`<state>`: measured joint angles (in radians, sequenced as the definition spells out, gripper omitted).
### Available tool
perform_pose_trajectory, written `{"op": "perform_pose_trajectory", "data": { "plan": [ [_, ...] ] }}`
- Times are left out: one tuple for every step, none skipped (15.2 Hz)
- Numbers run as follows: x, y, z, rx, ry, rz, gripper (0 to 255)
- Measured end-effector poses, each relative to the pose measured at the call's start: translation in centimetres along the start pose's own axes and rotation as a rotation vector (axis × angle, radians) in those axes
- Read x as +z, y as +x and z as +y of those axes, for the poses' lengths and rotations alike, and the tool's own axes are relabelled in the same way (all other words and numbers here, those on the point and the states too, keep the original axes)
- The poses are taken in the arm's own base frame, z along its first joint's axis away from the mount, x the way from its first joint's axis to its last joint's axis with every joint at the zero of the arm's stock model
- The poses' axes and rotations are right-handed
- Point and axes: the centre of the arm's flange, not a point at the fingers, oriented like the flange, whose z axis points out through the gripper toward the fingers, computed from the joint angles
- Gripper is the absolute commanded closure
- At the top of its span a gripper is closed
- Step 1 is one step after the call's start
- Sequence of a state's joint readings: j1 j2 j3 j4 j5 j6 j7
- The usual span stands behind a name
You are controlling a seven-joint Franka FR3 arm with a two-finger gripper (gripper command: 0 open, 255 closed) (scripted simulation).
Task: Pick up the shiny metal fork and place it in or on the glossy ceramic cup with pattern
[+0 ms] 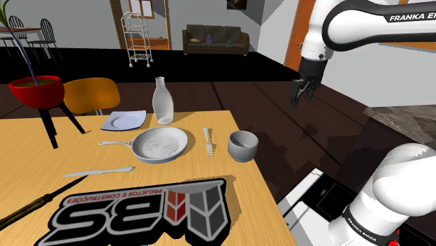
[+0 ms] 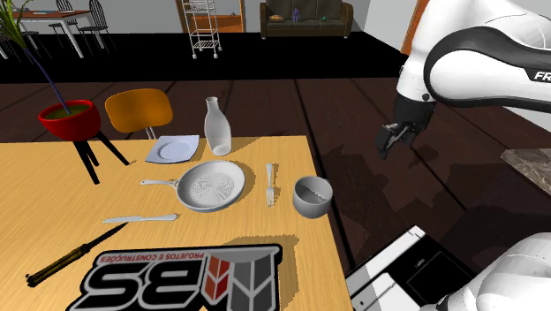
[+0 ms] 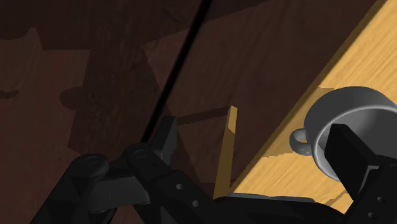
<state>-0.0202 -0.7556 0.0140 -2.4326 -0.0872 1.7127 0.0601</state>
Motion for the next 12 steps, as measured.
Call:
{"op": "perform_pose_trajectory", "data": {
  "plan": [
    [0.0,0.0,0.0,0.000,0.000,0.000,0],
    [0.3,0.3,-0.4,0.006,0.001,0.001,0],
    [0.8,0.8,-1.2,0.014,0.001,0.003,0],
    [1.3,1.2,-1.8,0.025,0.002,0.005,0],
    [1.8,1.9,-2.9,0.036,0.003,0.007,0],
    [2.6,2.6,-3.8,0.049,0.005,0.009,0],
    [3.5,3.2,-4.6,0.062,0.006,0.011,0],
    [4.1,4.0,-5.4,0.074,0.008,0.014,0],
    [4.7,4.4,-6.1,0.087,0.009,0.017,0],
    [5.1,5.1,-7.0,0.099,0.010,0.020,0],
    [5.8,6.0,-7.7,0.112,0.011,0.022,0],
    [6.4,6.9,-8.6,0.124,0.013,0.025,0]
  ]
}}
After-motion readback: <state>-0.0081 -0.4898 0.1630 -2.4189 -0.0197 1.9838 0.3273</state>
